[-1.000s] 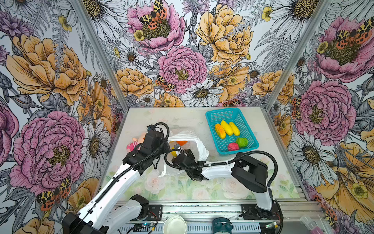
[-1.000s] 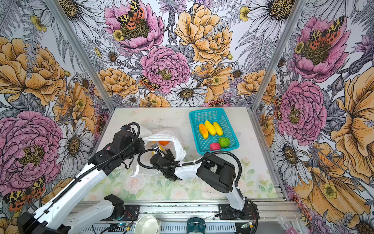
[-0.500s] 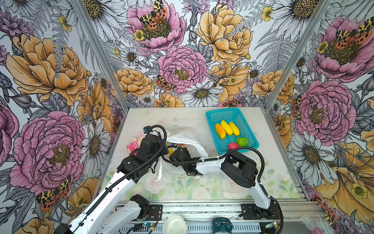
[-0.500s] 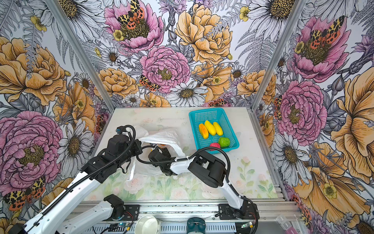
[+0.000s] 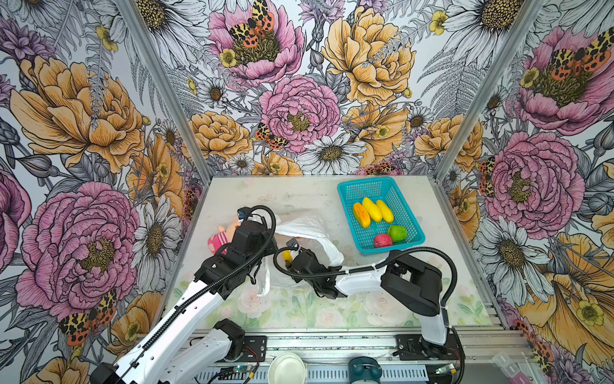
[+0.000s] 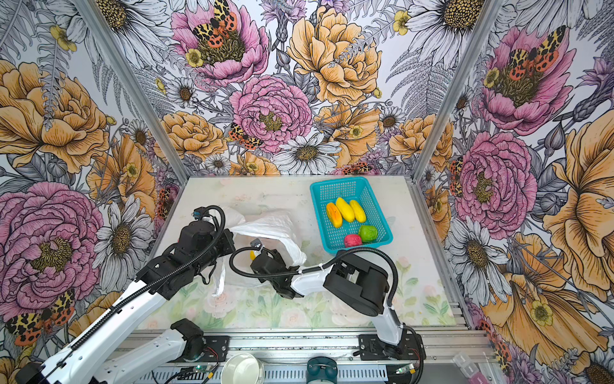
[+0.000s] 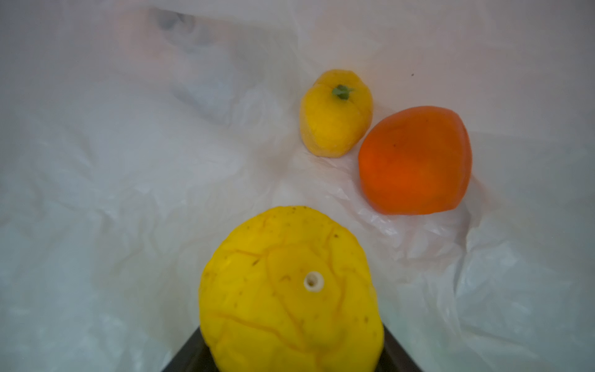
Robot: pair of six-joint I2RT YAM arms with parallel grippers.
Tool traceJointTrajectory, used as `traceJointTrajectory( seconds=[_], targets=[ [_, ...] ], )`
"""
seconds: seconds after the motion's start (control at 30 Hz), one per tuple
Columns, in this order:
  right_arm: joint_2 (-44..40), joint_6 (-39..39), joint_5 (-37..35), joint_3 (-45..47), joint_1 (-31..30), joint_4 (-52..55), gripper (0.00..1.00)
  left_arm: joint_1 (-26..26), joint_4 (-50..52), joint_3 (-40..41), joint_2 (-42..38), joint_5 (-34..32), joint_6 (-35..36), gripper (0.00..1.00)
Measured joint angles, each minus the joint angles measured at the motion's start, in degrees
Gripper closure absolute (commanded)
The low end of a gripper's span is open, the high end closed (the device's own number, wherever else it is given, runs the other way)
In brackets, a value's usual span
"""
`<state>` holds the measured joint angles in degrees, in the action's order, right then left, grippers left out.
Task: Untie the knot of the plastic bag and take out the fruit
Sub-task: Pick up the fruit from the plastic bag, then place the fruit in the basket.
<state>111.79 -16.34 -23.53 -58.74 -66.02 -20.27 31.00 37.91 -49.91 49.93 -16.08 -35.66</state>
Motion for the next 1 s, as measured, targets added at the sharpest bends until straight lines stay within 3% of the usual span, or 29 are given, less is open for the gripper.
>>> traceJointTrajectory(
  seconds=[0.2, 0.37, 0.67, 0.83, 1.0],
  targets=[
    [-11.7, 4.5, 0.3, 9.1, -6.1, -7.8, 0.63, -0.1, 0.0, 0.1, 0.2, -0.5, 0.0, 1.0],
    [-24.4, 5.6, 0.0, 19.6, -5.9, -14.3, 0.64, -0.1, 0.0, 0.3, 0.3, -0.7, 0.0, 1.0],
    [-45.1, 8.2, -6.5, 30.2, -5.8, -14.7, 0.69, -0.1, 0.2, 0.8, 1.1, -1.1, 0.0, 1.0],
    [-54.1, 9.6, -12.7, 32.2, -3.4, -10.3, 0.74, -0.1, 0.2, 0.8, 1.3, -1.1, 0.0, 1.0],
    [-59.2, 7.5, -17.3, 32.3, 4.4, -4.0, 0.75, 0.0, 0.2, 0.9, 1.3, -1.1, 0.0, 1.0]
  ],
)
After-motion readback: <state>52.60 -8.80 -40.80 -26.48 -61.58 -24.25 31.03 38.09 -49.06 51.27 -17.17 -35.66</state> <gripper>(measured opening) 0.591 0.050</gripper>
